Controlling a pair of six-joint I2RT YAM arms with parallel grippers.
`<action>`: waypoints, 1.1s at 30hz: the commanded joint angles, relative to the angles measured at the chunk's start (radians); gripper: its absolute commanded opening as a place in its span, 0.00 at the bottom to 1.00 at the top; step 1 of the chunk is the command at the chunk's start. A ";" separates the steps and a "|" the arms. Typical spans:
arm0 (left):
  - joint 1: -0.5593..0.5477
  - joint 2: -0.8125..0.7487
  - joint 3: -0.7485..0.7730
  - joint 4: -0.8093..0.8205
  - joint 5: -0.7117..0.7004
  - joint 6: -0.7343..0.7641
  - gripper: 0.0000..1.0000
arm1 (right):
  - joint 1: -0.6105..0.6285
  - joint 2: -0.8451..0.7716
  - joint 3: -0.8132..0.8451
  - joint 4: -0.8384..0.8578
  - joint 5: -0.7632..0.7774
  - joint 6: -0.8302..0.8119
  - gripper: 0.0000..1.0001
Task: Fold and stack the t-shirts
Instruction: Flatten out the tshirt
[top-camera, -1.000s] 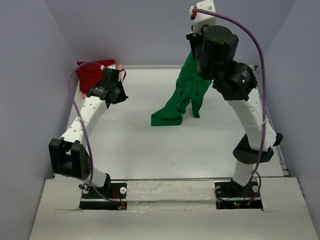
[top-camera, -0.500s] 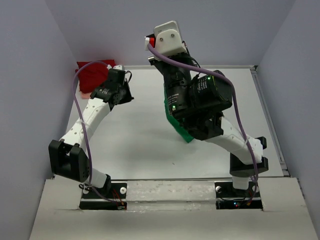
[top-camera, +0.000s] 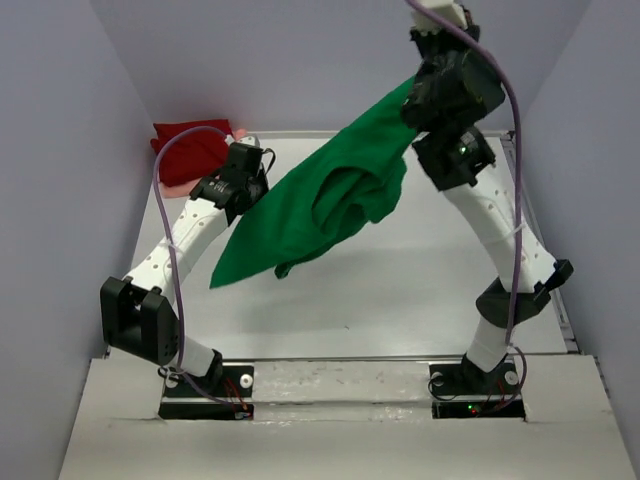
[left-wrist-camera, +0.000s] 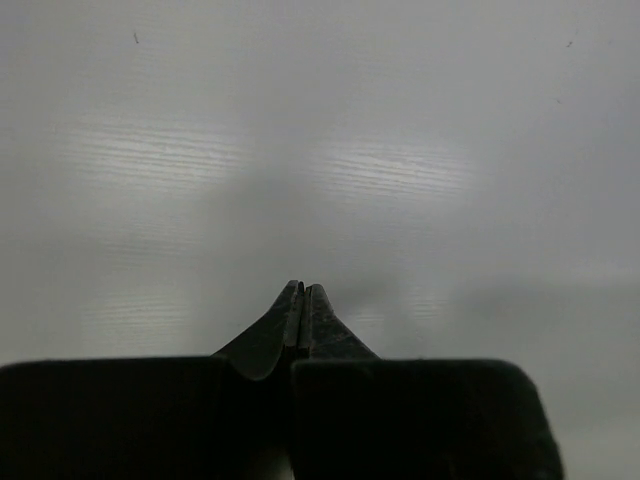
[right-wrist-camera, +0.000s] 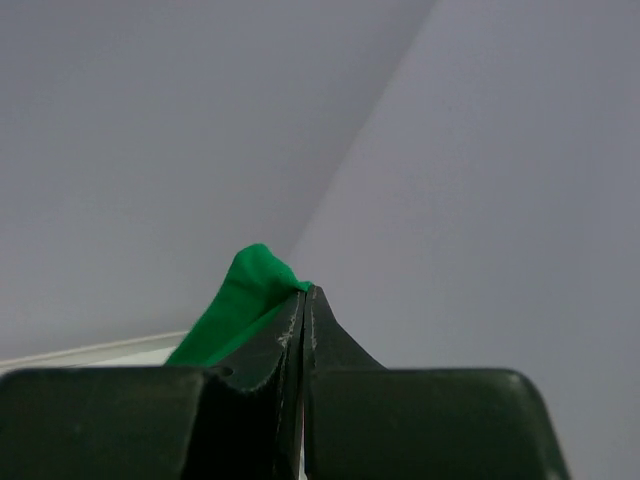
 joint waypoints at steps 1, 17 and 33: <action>-0.007 -0.023 0.051 -0.025 -0.039 -0.004 0.04 | -0.265 -0.066 -0.034 -0.369 -0.147 0.454 0.00; -0.007 -0.109 0.027 -0.041 -0.073 0.006 0.06 | -0.110 0.066 0.102 -0.561 -0.173 0.541 0.00; 0.127 0.120 0.386 -0.122 -0.409 0.017 0.05 | 0.268 0.002 -0.010 0.098 0.029 -0.091 0.00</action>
